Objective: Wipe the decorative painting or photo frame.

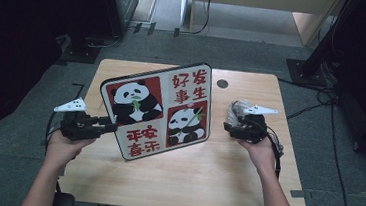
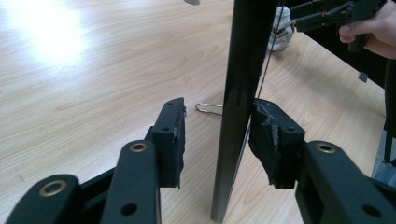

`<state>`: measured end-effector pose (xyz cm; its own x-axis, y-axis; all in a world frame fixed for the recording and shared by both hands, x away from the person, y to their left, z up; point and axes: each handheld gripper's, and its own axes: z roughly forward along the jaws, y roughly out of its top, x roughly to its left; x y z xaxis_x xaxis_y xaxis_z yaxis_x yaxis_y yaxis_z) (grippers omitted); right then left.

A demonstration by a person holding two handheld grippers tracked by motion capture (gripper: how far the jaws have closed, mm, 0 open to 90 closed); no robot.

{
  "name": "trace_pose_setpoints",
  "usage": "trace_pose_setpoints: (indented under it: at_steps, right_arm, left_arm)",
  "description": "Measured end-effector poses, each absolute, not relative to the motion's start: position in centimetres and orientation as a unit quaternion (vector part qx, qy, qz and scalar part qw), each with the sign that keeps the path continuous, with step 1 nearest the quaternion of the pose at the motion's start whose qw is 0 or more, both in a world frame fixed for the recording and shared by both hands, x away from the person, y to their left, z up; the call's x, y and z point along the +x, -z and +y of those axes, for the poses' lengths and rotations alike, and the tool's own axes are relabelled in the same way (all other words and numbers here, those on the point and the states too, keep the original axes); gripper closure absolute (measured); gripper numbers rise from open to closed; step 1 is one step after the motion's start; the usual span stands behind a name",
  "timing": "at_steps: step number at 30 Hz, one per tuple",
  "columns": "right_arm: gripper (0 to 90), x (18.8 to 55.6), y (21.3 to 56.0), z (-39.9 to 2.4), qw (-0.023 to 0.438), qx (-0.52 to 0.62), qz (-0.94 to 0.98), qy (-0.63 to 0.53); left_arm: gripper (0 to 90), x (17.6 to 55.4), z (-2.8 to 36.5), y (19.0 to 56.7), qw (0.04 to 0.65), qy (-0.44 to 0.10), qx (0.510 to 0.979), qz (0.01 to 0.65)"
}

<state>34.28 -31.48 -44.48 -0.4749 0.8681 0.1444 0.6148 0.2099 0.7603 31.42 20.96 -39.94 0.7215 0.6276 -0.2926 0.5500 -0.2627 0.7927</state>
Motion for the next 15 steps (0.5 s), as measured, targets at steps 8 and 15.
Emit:
trace_pose_setpoints:
  at_steps: [8, 15]
  right_arm:
    - [33.3, 34.15, 44.57, -31.36, 0.154, 0.485, 0.762, -0.400]
    - [33.6, 34.06, 44.69, -31.30, 0.152, 0.484, 0.764, -0.399]
  left_arm:
    - [55.5, 31.90, 20.88, 40.17, 0.468, -0.054, 0.796, 0.381]
    - [55.3, 32.29, 20.90, 40.39, 0.463, -0.059, 0.797, 0.385]
